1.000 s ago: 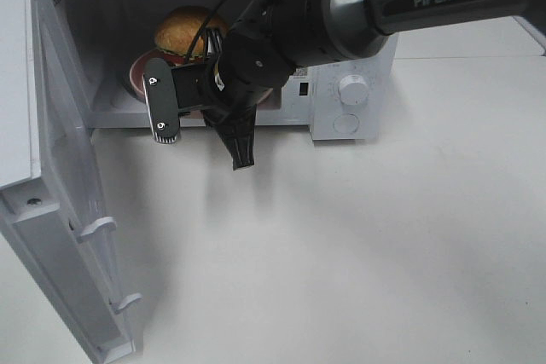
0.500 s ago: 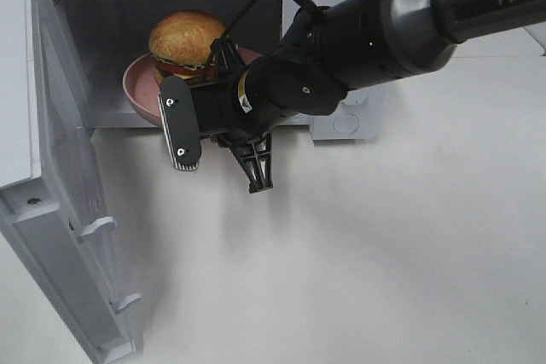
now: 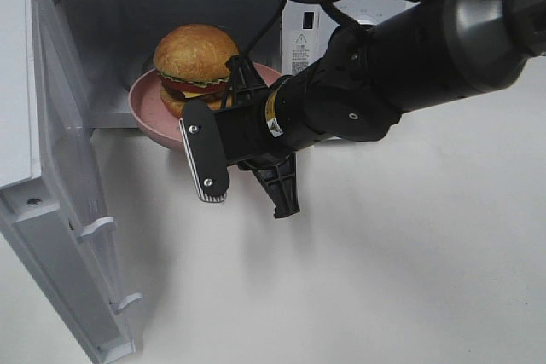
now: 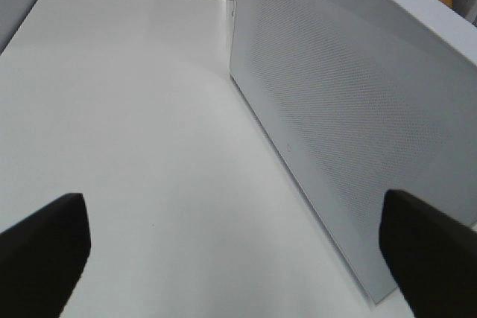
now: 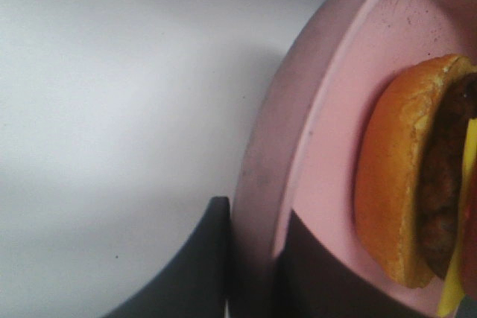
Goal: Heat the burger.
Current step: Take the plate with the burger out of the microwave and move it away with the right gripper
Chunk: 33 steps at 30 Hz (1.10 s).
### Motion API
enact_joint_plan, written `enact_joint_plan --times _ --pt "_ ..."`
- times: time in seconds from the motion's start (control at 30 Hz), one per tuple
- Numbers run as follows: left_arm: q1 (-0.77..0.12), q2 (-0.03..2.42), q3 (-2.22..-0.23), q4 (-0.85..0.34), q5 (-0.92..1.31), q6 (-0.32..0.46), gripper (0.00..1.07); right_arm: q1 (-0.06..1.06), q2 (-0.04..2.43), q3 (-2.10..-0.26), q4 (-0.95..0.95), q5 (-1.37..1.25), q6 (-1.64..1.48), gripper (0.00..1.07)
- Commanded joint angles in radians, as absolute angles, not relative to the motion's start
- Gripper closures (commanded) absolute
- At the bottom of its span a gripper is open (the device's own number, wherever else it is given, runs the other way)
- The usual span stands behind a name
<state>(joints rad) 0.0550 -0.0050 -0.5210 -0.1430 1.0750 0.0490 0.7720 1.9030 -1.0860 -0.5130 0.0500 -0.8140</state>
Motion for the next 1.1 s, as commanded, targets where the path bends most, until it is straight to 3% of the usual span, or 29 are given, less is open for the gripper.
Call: enact_joint_plan --times 0.03,1.1 --pt "0.059 -0.014 -0.517 -0.143 1.072 0.048 0.09 0.77 1.854 -1.07 -0.547 -0.014 -0.819 1.07" --pt "0.059 -0.014 -0.517 -0.143 1.072 0.048 0.09 0.77 1.433 -0.661 -0.551 -0.014 -0.819 1.07"
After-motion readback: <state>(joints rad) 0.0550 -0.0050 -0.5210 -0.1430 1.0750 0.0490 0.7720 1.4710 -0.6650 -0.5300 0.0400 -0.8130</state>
